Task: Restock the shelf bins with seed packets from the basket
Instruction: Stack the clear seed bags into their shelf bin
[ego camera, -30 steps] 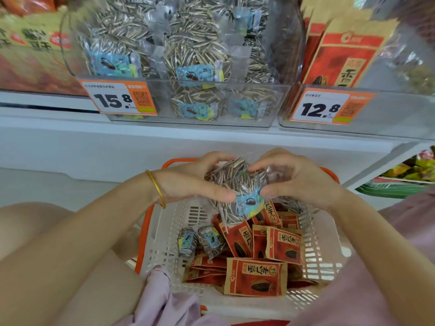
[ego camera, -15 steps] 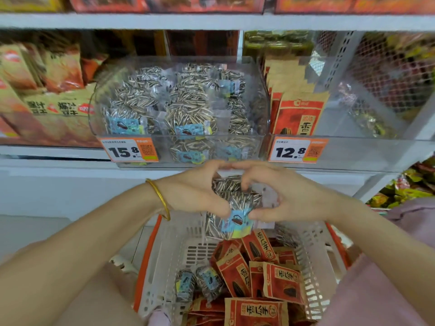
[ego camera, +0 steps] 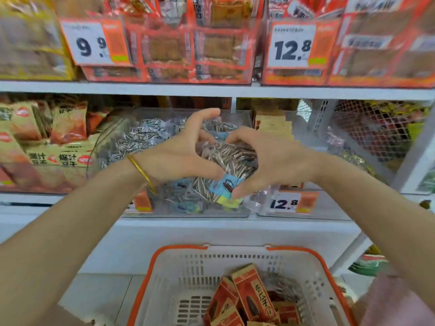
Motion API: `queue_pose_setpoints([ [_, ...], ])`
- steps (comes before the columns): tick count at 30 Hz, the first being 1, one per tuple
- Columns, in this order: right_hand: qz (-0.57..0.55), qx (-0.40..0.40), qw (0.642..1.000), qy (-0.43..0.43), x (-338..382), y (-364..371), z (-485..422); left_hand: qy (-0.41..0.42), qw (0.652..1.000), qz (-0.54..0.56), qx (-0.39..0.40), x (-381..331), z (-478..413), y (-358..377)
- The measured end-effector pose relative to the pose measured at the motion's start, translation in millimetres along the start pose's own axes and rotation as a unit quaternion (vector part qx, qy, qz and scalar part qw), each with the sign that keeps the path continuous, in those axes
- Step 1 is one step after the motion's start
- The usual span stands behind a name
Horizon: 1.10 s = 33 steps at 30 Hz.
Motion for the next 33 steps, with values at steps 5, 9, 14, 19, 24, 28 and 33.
queue_pose_setpoints([
  [5, 0.013, -0.092, 0.988, 0.123, -11.7, -20.6, -24.1, 0.027, 0.991, 0.075, -0.109, 21.1, -25.2, -35.5],
  [9, 0.226, -0.134, 0.936, 0.234, -6.3, -18.9, -49.8, -0.016, 0.96, -0.201, -0.193, 54.7, -62.6, -51.5],
  [14, 0.37, -0.124, 0.884, 0.256, -8.8, 5.8, -101.8, -0.083, 0.91, -0.405, -0.034, 79.0, -107.4, -40.7],
  [19, 0.388, -0.074, 0.882, 0.259, -30.7, 15.2, -137.5, -0.148, 0.879, -0.454, -0.01, 90.3, -107.3, -41.8],
  [24, 0.333, 0.007, 0.914, 0.233, -47.6, 8.6, -157.4, -0.161, 0.883, -0.441, -0.012, 85.0, -101.2, -40.9],
  [28, 0.261, 0.091, 0.936, 0.219, -61.6, 0.7, -160.5, -0.16, 0.884, -0.44, -0.013, 85.6, -100.8, -40.0],
  [33, 0.25, 0.108, 0.945, 0.178, -75.8, 8.5, -159.3, -0.157, 0.888, -0.433, -0.014, 86.6, -100.6, -39.6],
])
Point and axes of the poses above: each hand's wrist, its own z-axis away from the middle knuckle, its own y-axis out of the palm, x = y × z, the point moved 1 cm from there along -z, towards the middle knuckle, and after that the axes turned 8 degrees about z, right-handed, at the moved point
